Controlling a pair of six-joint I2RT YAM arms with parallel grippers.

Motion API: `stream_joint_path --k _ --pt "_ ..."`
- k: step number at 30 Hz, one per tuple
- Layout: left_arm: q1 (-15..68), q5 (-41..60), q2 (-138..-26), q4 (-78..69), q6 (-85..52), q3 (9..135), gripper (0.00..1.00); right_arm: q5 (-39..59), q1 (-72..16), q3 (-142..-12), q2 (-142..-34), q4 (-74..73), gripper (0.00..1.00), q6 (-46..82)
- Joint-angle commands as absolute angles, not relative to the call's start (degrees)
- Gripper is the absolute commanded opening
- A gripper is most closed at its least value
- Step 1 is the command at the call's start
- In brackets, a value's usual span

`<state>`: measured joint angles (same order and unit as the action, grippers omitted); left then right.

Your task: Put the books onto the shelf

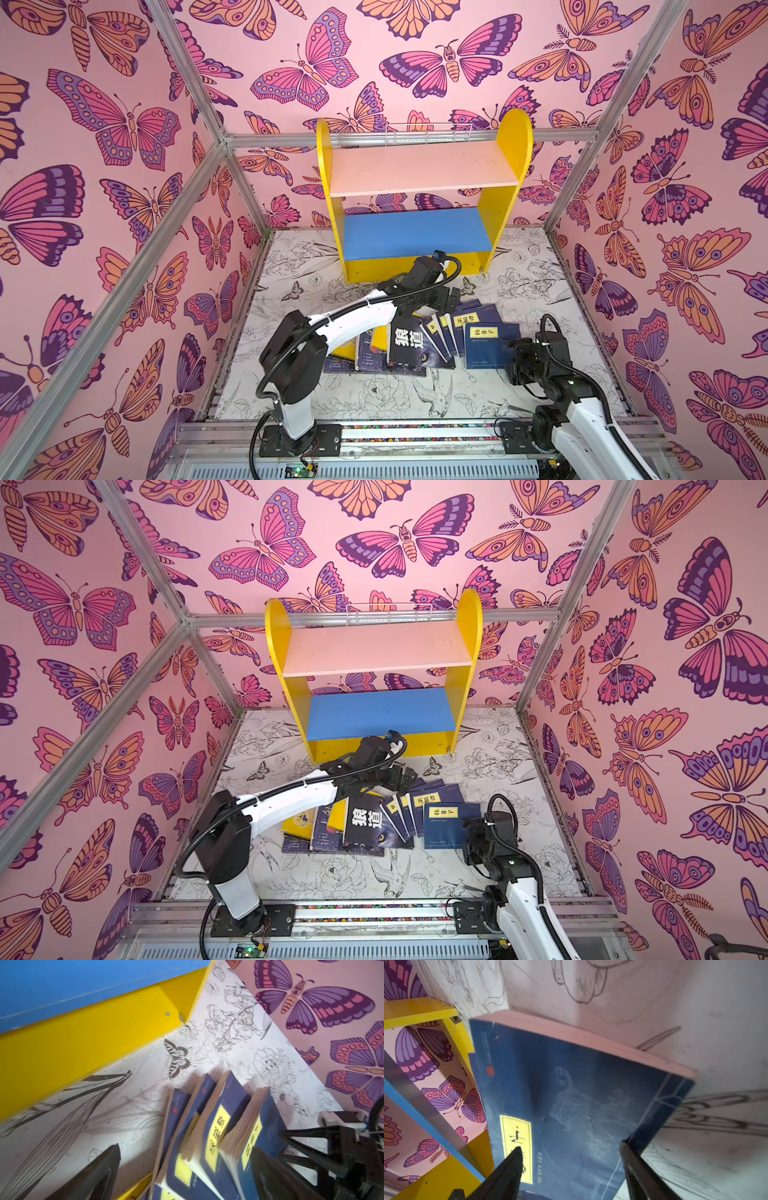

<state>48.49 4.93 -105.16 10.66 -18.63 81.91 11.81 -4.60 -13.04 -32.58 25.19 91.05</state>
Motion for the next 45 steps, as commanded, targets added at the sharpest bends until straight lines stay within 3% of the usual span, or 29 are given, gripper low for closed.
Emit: stream_joint_path --k 1,7,14,25,32,38,42,45 --pt "50.4 12.5 -110.5 13.0 -14.1 87.7 0.99 10.4 -4.8 -14.7 -31.1 38.1 0.77 89.7" --pt "52.3 19.6 -118.5 17.1 -10.9 96.8 1.00 6.1 -4.8 -23.1 -33.1 48.3 0.80 83.7" --pt "54.7 20.2 -122.5 21.1 -7.8 99.9 0.99 4.7 -4.5 -28.2 -37.3 54.0 0.82 79.3" --pt "54.3 17.4 -125.8 21.7 -8.6 97.9 0.90 15.4 -3.5 -15.5 -40.8 32.5 0.78 83.4" --pt "48.2 25.5 -127.3 20.2 -16.6 94.8 0.86 25.3 -3.5 -14.1 -56.0 5.9 0.76 80.1" --pt "47.5 20.3 -125.4 19.8 -14.6 90.6 0.72 29.7 -3.9 -19.9 -64.7 -2.7 0.73 73.5" --pt "47.5 16.8 -125.5 19.9 -14.4 89.0 0.60 30.8 -4.0 -21.3 -64.4 -1.8 0.67 71.0" --pt "47.5 15.3 -125.7 19.9 -14.9 88.5 0.58 30.2 -4.0 -21.7 -61.2 1.2 0.60 69.7"
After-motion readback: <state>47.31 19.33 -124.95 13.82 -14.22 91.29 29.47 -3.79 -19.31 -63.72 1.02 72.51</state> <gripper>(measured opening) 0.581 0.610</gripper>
